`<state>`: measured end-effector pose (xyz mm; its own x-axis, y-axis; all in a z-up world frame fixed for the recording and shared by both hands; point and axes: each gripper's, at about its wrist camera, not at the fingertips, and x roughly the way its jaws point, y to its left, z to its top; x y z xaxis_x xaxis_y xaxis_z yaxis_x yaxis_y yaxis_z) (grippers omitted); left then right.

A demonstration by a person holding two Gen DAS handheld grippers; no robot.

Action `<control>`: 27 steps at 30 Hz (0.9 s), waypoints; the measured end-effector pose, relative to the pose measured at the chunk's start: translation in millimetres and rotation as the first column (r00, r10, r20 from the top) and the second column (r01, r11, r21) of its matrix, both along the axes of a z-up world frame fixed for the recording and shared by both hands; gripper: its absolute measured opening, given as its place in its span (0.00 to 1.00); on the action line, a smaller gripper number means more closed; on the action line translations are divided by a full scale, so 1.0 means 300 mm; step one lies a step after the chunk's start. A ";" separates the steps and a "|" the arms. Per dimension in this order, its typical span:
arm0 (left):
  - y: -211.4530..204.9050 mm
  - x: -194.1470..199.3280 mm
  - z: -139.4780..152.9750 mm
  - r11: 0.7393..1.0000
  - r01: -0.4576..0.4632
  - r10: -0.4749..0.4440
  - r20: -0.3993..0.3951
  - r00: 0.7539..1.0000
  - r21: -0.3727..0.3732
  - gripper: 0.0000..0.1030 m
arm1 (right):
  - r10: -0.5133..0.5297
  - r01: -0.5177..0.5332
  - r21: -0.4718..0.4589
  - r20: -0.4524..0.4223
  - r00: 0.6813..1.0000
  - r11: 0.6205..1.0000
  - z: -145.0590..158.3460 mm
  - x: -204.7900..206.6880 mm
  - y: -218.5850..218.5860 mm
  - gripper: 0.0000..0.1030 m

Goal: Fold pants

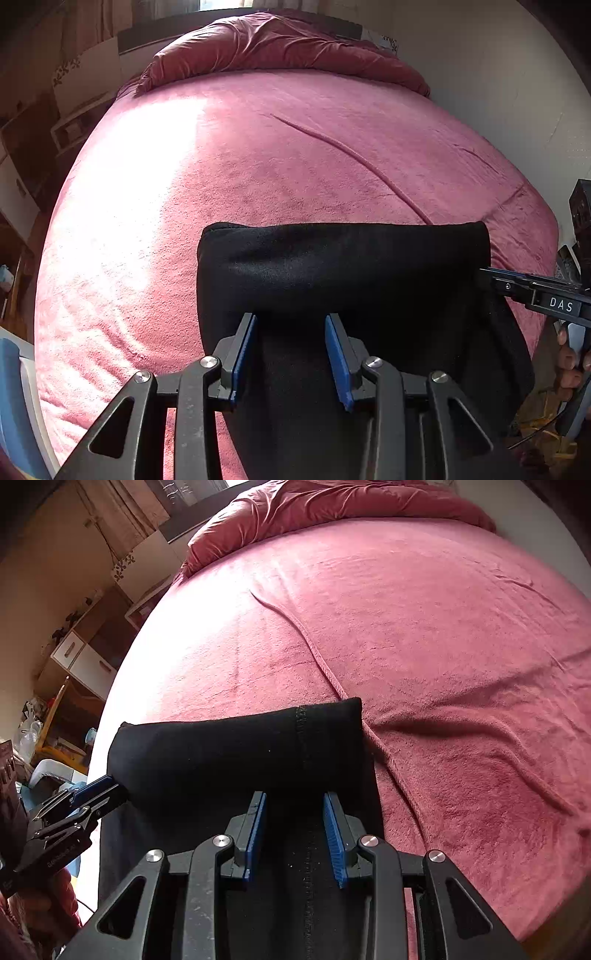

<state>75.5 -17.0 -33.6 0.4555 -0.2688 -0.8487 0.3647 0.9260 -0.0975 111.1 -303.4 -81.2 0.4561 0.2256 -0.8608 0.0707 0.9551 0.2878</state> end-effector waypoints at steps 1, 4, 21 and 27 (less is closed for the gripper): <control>-0.003 0.004 -0.008 1.000 0.000 0.000 -0.003 1.000 0.004 0.37 | -0.001 0.001 -0.005 -0.007 1.000 1.000 -0.014 0.007 -0.002 0.31; -0.010 0.016 -0.031 1.000 -0.003 0.003 -0.014 1.000 0.007 0.37 | -0.020 0.020 -0.010 -0.020 1.000 1.000 -0.042 0.017 -0.011 0.31; 0.075 0.072 -0.083 0.975 -0.067 0.051 -0.080 0.995 -0.210 0.43 | -0.033 0.033 0.006 0.000 0.999 0.999 -0.077 -0.035 -0.004 0.31; 0.168 0.031 -0.044 0.951 -0.129 0.112 -0.076 0.991 -0.280 0.72 | -0.039 0.038 0.058 0.017 0.999 0.998 -0.054 -0.051 -0.033 0.35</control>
<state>84.7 33.3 -46.7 0.4510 -0.4485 -0.7717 0.2377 0.8937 -0.3805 95.8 -313.3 -97.4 0.4807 0.2567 -0.8385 0.1016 0.9334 0.3440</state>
